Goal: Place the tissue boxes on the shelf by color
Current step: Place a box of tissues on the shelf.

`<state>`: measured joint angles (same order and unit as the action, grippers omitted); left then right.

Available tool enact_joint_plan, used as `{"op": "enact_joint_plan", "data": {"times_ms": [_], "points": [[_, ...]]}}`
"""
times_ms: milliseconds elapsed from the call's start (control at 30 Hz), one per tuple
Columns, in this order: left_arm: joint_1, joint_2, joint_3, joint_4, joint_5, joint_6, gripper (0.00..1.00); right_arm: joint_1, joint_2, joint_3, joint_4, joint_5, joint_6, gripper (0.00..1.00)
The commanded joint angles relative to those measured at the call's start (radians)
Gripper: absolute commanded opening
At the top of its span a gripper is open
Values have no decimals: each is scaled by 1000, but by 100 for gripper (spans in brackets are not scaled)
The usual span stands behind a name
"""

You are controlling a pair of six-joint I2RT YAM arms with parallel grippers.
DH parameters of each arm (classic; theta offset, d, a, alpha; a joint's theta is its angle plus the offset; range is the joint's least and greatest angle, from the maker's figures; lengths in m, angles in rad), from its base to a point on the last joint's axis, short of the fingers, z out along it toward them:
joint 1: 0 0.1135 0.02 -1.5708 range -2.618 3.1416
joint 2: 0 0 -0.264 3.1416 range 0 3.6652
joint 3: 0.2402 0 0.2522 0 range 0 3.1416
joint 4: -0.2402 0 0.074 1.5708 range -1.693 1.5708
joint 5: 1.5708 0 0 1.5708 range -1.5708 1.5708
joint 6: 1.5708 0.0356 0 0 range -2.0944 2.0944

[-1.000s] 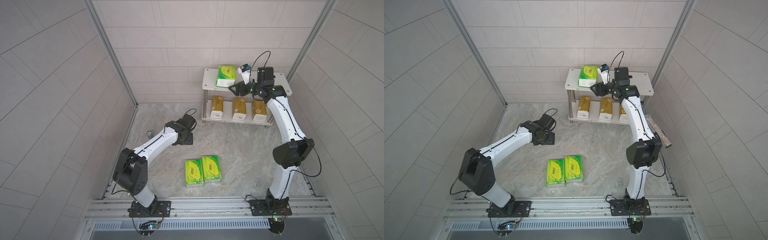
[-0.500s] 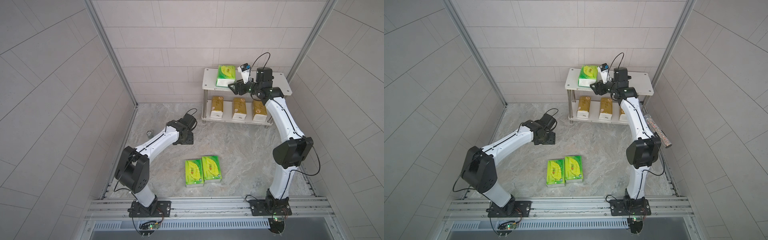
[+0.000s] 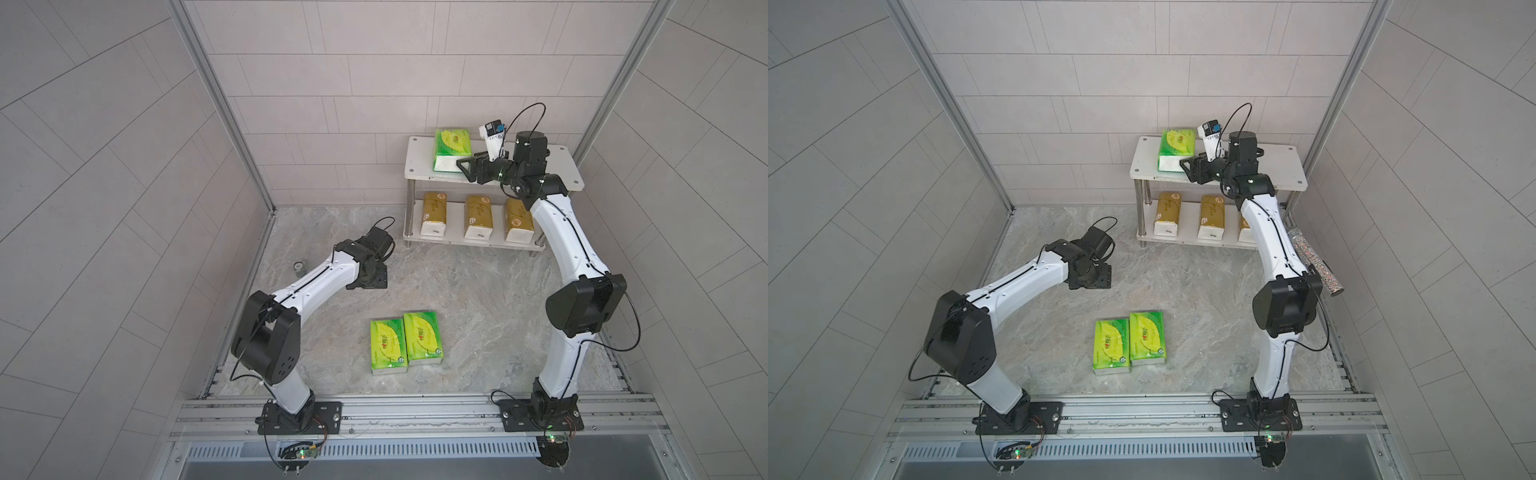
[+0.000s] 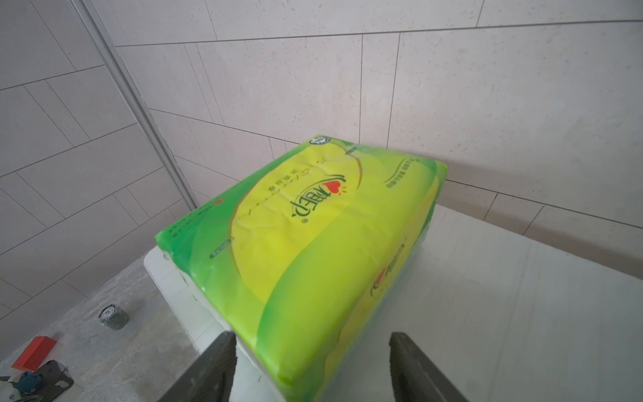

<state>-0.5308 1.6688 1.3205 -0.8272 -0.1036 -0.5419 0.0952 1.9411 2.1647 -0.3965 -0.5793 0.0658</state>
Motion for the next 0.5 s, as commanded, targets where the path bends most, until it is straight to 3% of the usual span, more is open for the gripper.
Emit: {"op": "enact_joint_plan", "data": {"times_ms": [0,467], "points": [[-5,14,28,-25,-19,3,74,-1,22,6,45,-3,26,73],[-5,21,37,-32,-25,3,74,0,59,5,115,-11,62,73]]}}
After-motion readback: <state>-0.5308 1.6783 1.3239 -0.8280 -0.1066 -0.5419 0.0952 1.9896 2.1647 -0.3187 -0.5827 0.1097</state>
